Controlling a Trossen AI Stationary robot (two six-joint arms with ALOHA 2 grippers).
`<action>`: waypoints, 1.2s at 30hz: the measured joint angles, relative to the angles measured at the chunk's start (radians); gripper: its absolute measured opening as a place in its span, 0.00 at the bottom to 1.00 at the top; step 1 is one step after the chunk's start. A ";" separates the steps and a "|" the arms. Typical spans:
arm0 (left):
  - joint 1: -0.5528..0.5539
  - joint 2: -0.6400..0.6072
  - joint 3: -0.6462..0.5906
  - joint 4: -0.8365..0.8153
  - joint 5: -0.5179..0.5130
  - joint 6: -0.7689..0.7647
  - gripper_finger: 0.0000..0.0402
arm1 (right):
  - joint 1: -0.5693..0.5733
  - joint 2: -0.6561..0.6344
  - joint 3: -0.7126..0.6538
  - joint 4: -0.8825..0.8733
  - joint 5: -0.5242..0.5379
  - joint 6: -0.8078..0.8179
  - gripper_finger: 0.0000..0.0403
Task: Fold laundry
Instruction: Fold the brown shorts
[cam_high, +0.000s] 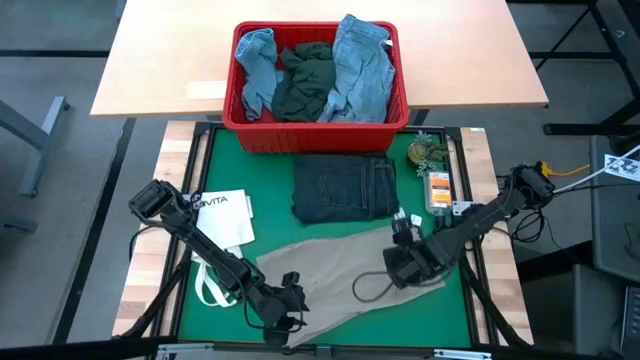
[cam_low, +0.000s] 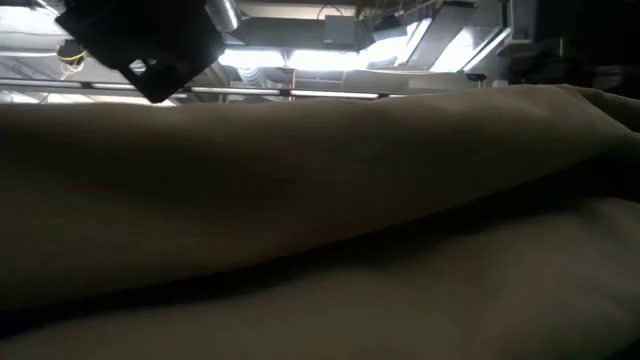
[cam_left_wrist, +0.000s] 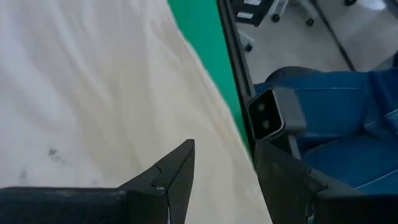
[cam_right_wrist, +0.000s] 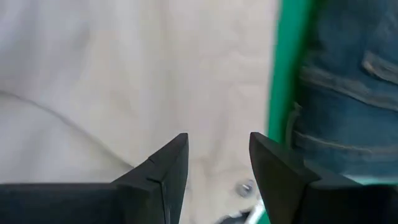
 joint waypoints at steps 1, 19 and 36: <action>-0.005 0.007 0.000 0.011 0.000 0.005 0.40 | 0.019 0.000 -0.003 0.015 -0.009 0.000 0.42; -0.074 0.190 0.001 0.156 0.072 0.000 0.40 | 0.272 0.002 -0.121 0.115 -0.054 0.273 0.42; -0.090 0.201 0.004 0.108 0.198 -0.025 0.37 | 0.270 0.000 -0.238 0.111 -0.246 0.270 0.42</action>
